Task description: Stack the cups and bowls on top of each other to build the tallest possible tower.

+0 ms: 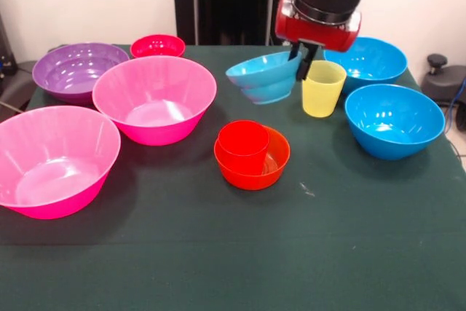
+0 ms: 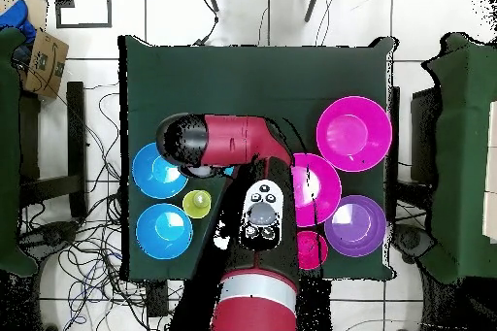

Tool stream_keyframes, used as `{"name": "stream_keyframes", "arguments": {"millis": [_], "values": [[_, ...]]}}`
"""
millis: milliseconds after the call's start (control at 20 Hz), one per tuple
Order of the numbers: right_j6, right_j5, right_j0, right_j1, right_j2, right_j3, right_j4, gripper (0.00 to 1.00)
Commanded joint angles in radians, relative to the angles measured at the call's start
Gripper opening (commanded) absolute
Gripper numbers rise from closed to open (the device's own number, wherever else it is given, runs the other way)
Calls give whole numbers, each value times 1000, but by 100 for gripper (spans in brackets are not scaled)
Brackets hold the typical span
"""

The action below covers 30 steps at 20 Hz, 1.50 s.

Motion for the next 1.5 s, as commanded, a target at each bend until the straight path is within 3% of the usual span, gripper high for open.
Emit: {"name": "stream_keyframes", "arguments": {"millis": [50,400,600,750,1250,1500], "values": [[160,-7,30,62,32,-53,-1,0],[133,-57,19,136,32,-112,-15,0],[51,14,-6,154,29,-160,-47,0],[-6,15,-37,178,45,-191,-58,0],[-70,165,-51,170,47,-302,-71,0],[-79,165,-60,169,59,-300,-73,0]]}}
